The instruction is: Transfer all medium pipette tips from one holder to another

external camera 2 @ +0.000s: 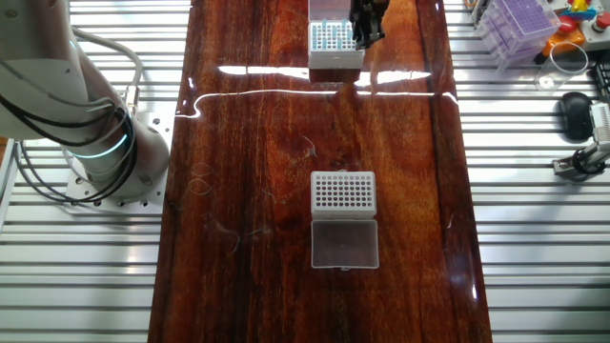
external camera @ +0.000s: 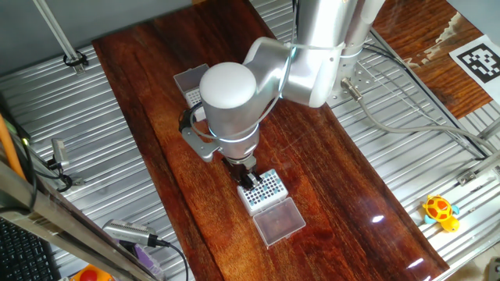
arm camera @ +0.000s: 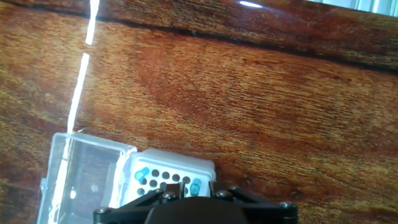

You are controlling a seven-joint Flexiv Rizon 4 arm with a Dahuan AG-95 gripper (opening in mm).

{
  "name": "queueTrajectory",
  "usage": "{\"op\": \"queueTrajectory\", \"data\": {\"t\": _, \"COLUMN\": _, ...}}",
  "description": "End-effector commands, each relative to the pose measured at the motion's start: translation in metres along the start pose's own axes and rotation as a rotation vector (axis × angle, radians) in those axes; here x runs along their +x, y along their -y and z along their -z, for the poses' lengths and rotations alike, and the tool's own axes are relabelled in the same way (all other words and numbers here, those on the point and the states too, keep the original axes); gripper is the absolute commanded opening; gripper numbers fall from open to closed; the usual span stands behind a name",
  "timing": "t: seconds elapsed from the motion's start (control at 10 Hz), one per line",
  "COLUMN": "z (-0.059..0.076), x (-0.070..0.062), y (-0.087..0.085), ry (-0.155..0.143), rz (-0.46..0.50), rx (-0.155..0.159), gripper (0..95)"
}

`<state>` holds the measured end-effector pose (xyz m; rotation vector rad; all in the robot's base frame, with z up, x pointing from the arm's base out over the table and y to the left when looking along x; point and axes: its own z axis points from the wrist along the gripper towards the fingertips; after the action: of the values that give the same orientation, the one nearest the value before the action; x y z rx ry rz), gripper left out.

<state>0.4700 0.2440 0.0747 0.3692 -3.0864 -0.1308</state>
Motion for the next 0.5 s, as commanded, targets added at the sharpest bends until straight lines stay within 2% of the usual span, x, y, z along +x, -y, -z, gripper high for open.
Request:
{"op": "queueTrajectory", "data": {"t": 0.1, "z": 0.001, "x": 0.000, "y": 0.000, "ry": 0.001, "rz": 0.008, "rx": -0.002, "gripper": 0.0}}
{"op": "queueTrajectory", "data": {"t": 0.5, "z": 0.017, "x": 0.002, "y": -0.004, "ry": 0.002, "rz": 0.006, "rx": 0.001, "gripper": 0.0}}
